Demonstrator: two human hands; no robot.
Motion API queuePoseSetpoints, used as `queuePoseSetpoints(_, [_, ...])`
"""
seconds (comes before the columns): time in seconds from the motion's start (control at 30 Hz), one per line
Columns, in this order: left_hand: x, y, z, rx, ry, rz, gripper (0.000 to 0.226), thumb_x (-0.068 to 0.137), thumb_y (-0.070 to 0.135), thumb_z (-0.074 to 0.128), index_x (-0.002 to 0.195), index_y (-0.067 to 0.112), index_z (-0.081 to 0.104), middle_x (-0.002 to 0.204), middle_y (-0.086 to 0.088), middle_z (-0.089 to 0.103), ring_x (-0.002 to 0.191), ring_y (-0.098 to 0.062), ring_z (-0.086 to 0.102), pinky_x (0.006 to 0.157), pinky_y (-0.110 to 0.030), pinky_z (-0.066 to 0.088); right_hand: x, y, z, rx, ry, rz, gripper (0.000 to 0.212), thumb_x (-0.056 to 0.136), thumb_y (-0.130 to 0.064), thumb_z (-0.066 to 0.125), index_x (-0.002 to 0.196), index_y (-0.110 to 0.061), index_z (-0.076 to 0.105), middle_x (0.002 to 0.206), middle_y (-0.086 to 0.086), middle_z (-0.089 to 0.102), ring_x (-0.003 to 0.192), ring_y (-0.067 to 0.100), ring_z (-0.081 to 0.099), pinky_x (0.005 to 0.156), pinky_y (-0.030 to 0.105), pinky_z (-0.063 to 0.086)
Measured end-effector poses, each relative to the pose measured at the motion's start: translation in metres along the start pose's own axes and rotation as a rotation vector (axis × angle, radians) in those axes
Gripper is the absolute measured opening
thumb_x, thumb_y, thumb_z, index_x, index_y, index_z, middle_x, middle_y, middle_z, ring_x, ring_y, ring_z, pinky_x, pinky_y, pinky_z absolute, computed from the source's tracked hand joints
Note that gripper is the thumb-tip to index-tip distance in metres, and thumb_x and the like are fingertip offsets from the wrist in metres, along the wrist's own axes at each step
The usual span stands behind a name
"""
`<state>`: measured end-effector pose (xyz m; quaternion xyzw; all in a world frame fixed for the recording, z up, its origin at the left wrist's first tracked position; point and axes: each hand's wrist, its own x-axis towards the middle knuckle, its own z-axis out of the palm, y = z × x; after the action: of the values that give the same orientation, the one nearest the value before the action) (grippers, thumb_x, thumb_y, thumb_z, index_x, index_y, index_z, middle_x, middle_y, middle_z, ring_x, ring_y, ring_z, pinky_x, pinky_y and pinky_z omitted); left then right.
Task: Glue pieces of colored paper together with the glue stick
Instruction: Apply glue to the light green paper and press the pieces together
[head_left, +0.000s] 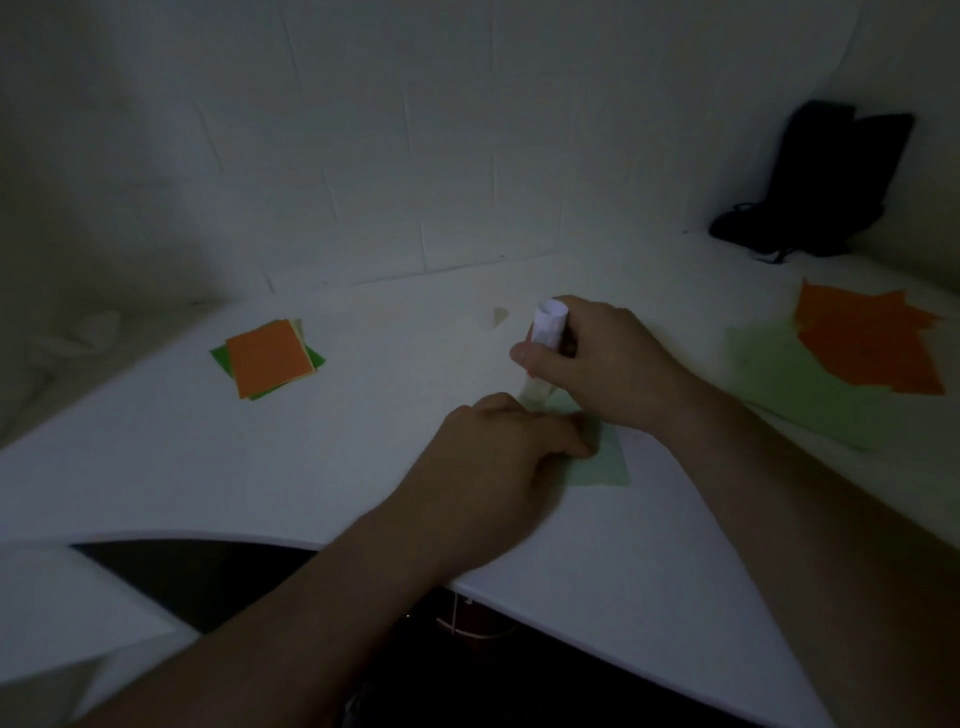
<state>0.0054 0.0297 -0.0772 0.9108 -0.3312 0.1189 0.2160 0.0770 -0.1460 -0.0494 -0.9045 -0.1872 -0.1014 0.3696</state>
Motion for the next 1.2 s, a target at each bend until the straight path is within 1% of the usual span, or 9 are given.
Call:
queuePoseSetpoints(0.1, [-0.002, 0.004, -0.002, 0.002, 0.062, 0.037, 0.036, 0.095, 0.019, 0.052, 0.122, 0.034, 0.072, 0.094, 0.005, 0.074, 0.081, -0.017, 0.058, 0.071, -0.032, 0.050, -0.001, 0.002, 0.001, 0.029, -0.002, 0.015, 0.029, 0.093, -0.049, 0.068, 0.114, -0.030, 0.063, 0.083, -0.025, 0.057, 0.072, -0.017, 0.053, 0.066, 0.010, 0.035])
queuePoseSetpoints(0.2, [-0.004, 0.004, -0.010, -0.065, 0.160, 0.066, 0.038, 0.088, 0.004, 0.068, 0.119, 0.024, 0.072, 0.102, 0.006, 0.071, 0.083, -0.002, 0.054, 0.075, -0.009, 0.040, -0.001, 0.005, 0.001, 0.055, -0.003, 0.027, 0.043, 0.094, -0.049, 0.068, 0.127, -0.023, 0.063, 0.097, -0.023, 0.062, 0.082, -0.017, 0.055, 0.070, 0.008, 0.037])
queuePoseSetpoints(0.37, [-0.007, -0.003, -0.031, 0.030, 0.063, 0.058, 0.018, 0.089, 0.031, 0.074, 0.105, 0.026, 0.079, 0.100, 0.006, 0.074, 0.088, -0.009, 0.066, 0.082, -0.029, 0.052, -0.002, 0.006, 0.002, 0.075, 0.000, 0.037, 0.047, 0.093, -0.052, 0.067, 0.130, -0.023, 0.062, 0.097, -0.024, 0.063, 0.084, -0.017, 0.056, 0.069, 0.007, 0.037])
queuePoseSetpoints(0.5, [0.011, -0.025, -0.068, -0.145, 0.031, -0.215, 0.003, 0.088, 0.034, 0.077, 0.086, 0.036, 0.079, 0.090, 0.022, 0.074, 0.087, 0.005, 0.066, 0.076, -0.020, 0.050, -0.002, 0.006, 0.002, 0.086, -0.010, 0.039, 0.023, 0.095, -0.051, 0.065, 0.112, -0.036, 0.060, 0.093, -0.023, 0.064, 0.083, -0.012, 0.058, 0.071, 0.012, 0.039])
queuePoseSetpoints(0.63, [0.031, -0.030, -0.046, -0.158, 0.081, -0.527, 0.046, 0.067, 0.074, 0.072, 0.078, 0.029, 0.066, 0.080, 0.011, 0.068, 0.071, -0.009, 0.060, 0.065, -0.026, 0.045, -0.002, 0.002, 0.002, 0.088, -0.014, 0.038, 0.020, 0.095, -0.053, 0.065, 0.100, -0.045, 0.047, 0.086, -0.023, 0.060, 0.075, -0.013, 0.056, 0.065, 0.008, 0.035])
queuePoseSetpoints(0.73, [0.038, -0.038, -0.022, 0.155, -0.053, -0.532, 0.078, 0.046, 0.101, 0.053, 0.089, 0.036, 0.048, 0.096, 0.011, 0.058, 0.093, -0.019, 0.054, 0.084, -0.038, 0.047, -0.005, 0.001, 0.001, 0.092, -0.023, 0.027, 0.020, 0.095, -0.051, 0.065, 0.102, -0.043, 0.048, 0.087, -0.022, 0.062, 0.077, -0.010, 0.057, 0.067, 0.011, 0.036])
queuePoseSetpoints(0.83, [0.040, -0.043, -0.019, 0.185, -0.099, -0.553, 0.079, 0.046, 0.101, 0.053, 0.098, 0.042, 0.042, 0.106, 0.009, 0.054, 0.105, -0.023, 0.048, 0.093, -0.045, 0.044, -0.006, 0.001, -0.001, 0.074, -0.021, 0.014, 0.018, 0.095, -0.050, 0.066, 0.089, -0.043, 0.051, 0.084, -0.018, 0.064, 0.073, -0.007, 0.058, 0.061, 0.011, 0.036])
queuePoseSetpoints(1.0, [0.037, -0.042, -0.019, 0.155, -0.110, -0.526, 0.074, 0.053, 0.096, 0.059, 0.102, 0.042, 0.045, 0.109, 0.007, 0.050, 0.107, -0.023, 0.043, 0.092, -0.042, 0.038, -0.006, 0.001, -0.009, 0.040, -0.045, 0.014, 0.019, 0.093, -0.049, 0.067, 0.098, -0.040, 0.051, 0.086, -0.020, 0.062, 0.073, -0.012, 0.056, 0.059, 0.008, 0.034])
queuePoseSetpoints(1.2, [0.036, -0.041, -0.020, 0.143, -0.099, -0.520, 0.072, 0.056, 0.093, 0.064, 0.103, 0.040, 0.050, 0.111, 0.007, 0.049, 0.110, -0.023, 0.043, 0.097, -0.043, 0.038, -0.011, 0.007, -0.024, -0.034, -0.035, 0.037, 0.019, 0.092, -0.046, 0.069, 0.084, -0.041, 0.052, 0.084, -0.016, 0.064, 0.072, -0.011, 0.057, 0.058, 0.009, 0.035])
